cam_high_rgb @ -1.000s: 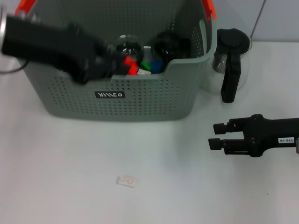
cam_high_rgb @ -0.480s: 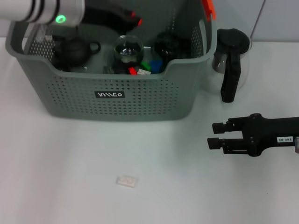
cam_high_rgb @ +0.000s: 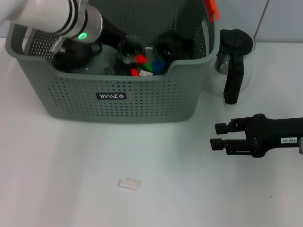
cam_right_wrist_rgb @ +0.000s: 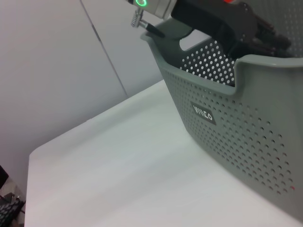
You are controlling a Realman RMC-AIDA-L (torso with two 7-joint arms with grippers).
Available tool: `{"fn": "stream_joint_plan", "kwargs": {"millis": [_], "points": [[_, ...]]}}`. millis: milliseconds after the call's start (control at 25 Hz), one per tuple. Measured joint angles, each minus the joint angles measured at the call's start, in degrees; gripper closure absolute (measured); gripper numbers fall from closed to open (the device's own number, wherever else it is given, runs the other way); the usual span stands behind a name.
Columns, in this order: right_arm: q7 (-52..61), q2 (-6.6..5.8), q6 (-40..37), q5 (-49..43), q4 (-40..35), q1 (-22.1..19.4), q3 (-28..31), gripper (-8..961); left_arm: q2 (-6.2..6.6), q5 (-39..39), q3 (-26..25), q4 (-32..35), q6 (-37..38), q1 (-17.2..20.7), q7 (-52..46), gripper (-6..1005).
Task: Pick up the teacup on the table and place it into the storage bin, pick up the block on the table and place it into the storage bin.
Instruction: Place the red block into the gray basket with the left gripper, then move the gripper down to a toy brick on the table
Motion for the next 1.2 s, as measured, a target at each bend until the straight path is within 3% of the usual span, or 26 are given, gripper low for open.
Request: {"fn": "stream_joint_plan", "kwargs": {"millis": [200,400,600,680,960,1080,1200], "points": [[0.3,-0.06,0.0,0.1,-0.1,0.0,0.0,369,0.07,-7.0,-1.9,12.4,6.1,4.4,-1.7,661],[0.3,-0.07,0.0,0.1,-0.2,-0.1,0.0,369,0.89,-27.3,-4.9,29.0,18.9,16.0,5.9,467],[0.3,-0.07,0.0,0.1,-0.3,0.0,0.0,369,1.37,-38.8,-6.7,33.1,35.5,23.8,17.7,262],[0.3,-0.07,-0.1,0.1,-0.3,0.0,0.0,369,0.66,-38.7,-6.6,32.6,41.3,25.8,21.3,183],[0.3,-0.07,-0.3,0.1,-0.2,-0.1,0.0,369,0.3,-32.0,-5.3,26.4,46.2,27.0,24.6,155],[0.3,-0.07,-0.2,0.1,-0.1,-0.2,0.0,369,0.2,-28.1,-2.9,24.6,46.3,26.5,24.8,156],[0.1,-0.01,0.0,0.1,0.0,-0.2,0.0,370,0.07,-24.0,3.0,22.6,41.9,25.9,25.4,164]]}}
